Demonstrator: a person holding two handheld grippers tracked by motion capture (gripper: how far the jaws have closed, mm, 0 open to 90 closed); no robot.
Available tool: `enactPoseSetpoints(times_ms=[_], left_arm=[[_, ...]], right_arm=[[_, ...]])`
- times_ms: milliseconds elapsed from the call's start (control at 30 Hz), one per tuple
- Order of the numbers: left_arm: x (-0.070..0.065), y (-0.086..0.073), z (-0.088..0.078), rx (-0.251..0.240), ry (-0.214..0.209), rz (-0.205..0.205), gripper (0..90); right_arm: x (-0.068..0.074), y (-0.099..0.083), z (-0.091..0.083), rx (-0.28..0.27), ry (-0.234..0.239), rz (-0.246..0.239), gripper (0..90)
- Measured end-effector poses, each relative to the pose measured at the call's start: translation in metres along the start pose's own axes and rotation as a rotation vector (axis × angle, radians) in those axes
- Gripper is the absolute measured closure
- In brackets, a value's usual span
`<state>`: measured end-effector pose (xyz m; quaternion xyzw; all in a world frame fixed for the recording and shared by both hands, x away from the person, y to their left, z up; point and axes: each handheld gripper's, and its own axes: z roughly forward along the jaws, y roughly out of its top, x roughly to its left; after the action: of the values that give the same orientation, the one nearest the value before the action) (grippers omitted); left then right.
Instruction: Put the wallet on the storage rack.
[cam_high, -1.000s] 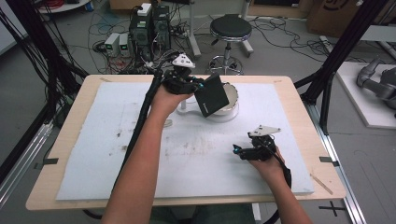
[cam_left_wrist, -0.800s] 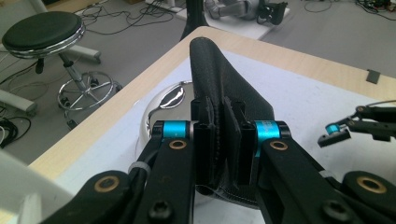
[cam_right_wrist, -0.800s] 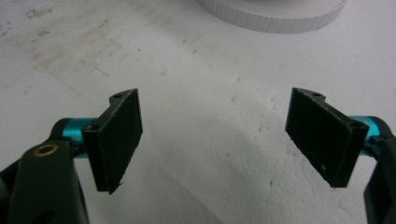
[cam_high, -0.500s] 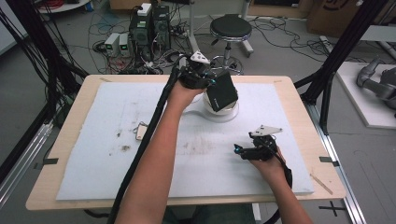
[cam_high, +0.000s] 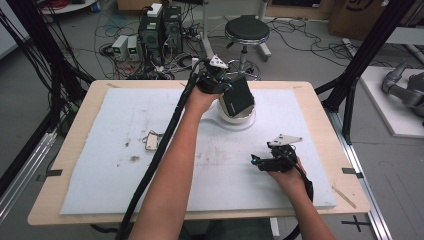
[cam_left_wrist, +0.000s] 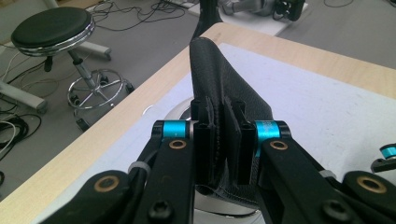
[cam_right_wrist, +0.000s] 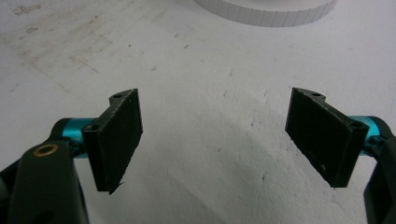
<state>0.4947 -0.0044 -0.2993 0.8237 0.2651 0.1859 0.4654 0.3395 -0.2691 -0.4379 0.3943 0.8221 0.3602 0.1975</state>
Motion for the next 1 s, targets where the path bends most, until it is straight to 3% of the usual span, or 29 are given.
enactPoseSetpoints(times_ms=[367,567,600,1000], left_arm=[[0.0,-0.004,0.014,0.025,0.055,0.036,82.2],[-0.003,-0.007,0.022,0.034,0.063,0.083,82.1],[-0.005,-0.008,0.024,0.03,0.082,0.097,82.1],[-0.003,-0.008,0.027,0.037,0.118,0.13,81.7]], right_arm=[[0.0,0.0,0.0,-0.001,0.001,-0.002,19.0],[0.0,0.0,0.0,-0.002,0.001,-0.003,19.0],[0.0,0.0,0.0,-0.002,0.001,-0.002,19.0],[0.0,0.0,0.0,-0.002,-0.001,-0.007,19.0]])
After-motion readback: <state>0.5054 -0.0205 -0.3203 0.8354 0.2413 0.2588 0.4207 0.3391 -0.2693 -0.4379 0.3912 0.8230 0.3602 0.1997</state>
